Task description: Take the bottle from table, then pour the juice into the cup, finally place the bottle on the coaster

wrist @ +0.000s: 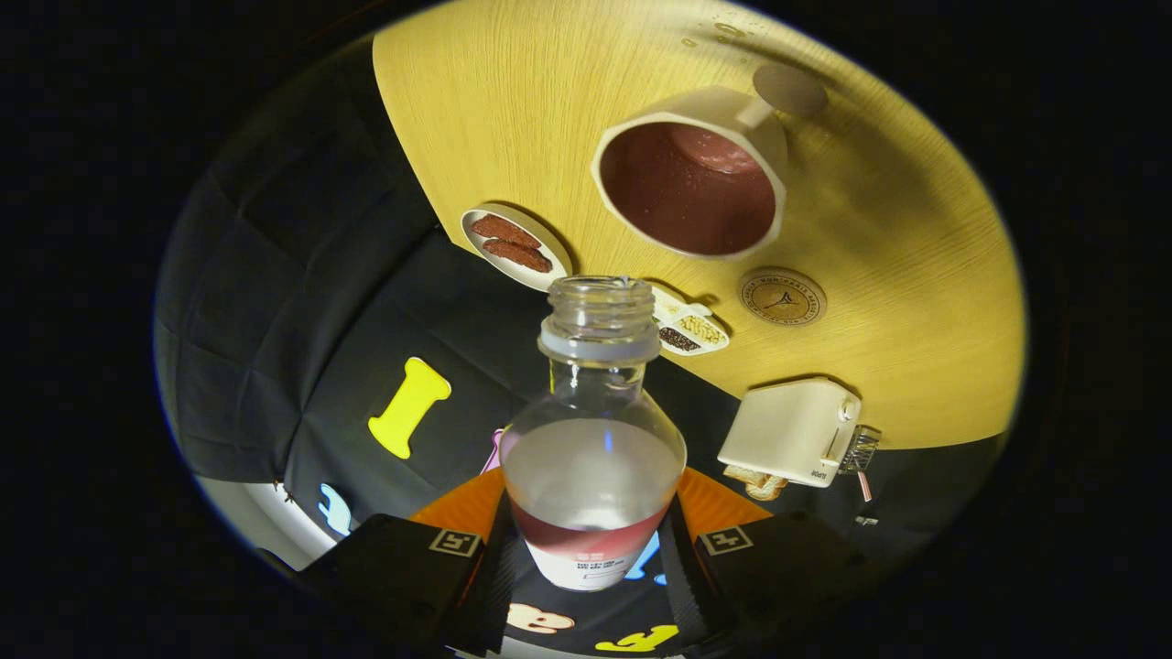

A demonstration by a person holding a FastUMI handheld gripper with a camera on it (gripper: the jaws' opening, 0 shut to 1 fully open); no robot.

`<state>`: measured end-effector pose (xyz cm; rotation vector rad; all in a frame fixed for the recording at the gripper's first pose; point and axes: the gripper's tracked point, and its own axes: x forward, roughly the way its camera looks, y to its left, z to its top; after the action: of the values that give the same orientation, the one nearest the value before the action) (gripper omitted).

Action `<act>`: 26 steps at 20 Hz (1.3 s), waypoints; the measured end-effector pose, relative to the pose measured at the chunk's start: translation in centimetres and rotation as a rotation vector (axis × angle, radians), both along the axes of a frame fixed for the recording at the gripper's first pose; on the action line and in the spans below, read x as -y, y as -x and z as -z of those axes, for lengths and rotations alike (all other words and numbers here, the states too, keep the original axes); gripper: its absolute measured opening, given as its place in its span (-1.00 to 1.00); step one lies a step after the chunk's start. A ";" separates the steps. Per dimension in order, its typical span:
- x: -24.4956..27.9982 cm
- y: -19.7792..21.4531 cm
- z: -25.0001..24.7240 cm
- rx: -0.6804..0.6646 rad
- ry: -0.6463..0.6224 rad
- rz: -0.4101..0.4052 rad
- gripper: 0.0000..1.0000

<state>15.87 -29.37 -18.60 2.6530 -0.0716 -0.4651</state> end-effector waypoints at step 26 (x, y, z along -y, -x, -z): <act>-7.5 5.3 4.1 -0.082 1.112 -0.478 0.41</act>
<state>10.57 -21.84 -22.70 1.4843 0.2536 -0.2475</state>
